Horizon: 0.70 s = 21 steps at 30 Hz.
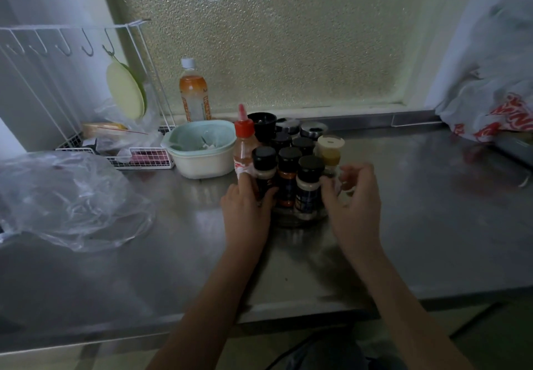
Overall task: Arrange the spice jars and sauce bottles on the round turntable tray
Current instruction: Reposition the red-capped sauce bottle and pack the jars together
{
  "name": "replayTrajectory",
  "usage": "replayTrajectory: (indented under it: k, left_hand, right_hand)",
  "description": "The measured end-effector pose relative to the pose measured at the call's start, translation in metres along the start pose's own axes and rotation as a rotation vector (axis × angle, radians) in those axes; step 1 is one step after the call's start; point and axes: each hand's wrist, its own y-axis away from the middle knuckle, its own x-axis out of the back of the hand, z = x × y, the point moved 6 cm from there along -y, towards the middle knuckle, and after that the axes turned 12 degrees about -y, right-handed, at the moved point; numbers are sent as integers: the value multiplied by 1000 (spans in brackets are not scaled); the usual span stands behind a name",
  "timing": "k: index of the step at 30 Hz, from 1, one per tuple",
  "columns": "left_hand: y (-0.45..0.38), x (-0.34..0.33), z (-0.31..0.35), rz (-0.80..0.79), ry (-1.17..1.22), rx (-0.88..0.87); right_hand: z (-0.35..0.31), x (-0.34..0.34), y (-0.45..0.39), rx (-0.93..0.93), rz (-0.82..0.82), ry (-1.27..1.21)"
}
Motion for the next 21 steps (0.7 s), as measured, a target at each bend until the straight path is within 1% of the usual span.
replayTrajectory:
  k: [2, 4, 6, 7, 9, 10, 11, 15, 17, 19, 21]
  left_hand:
    - [-1, 1, 2, 19, -18, -19]
    - [-2, 1, 2, 7, 10, -35]
    - [-2, 0, 3, -11, 27, -53]
    - [-2, -1, 3, -23, 29, -55]
    - [0, -1, 5, -43, 43, -53]
    - [0, -1, 6, -50, 65, -53]
    - [2, 0, 8, -59, 91, -61]
    - [9, 2, 25, -85, 99, -218]
    - [11, 0, 30, -98, 64, -268]
    - [10, -5, 30, -99, 13, -273]
    - [10, -11, 29, -109, -8, -261]
  right_hand:
    - [-1, -11, 11, 51, -43, 63]
    - [4, -17, 15, 20, -39, 60]
    - [9, -19, 17, -16, -35, 0]
    - [9, -18, 17, -22, -18, -47]
    - [11, -11, 14, -41, 67, -134]
    - [14, -8, 10, -57, 97, -142]
    - [17, -7, 6, -66, 91, -134]
    - [30, -18, 1, -104, -103, -84]
    - [36, -20, 2, -134, -119, -48]
    - [34, -18, 4, -145, -52, -72]
    - [23, -6, 5, -93, 122, -119]
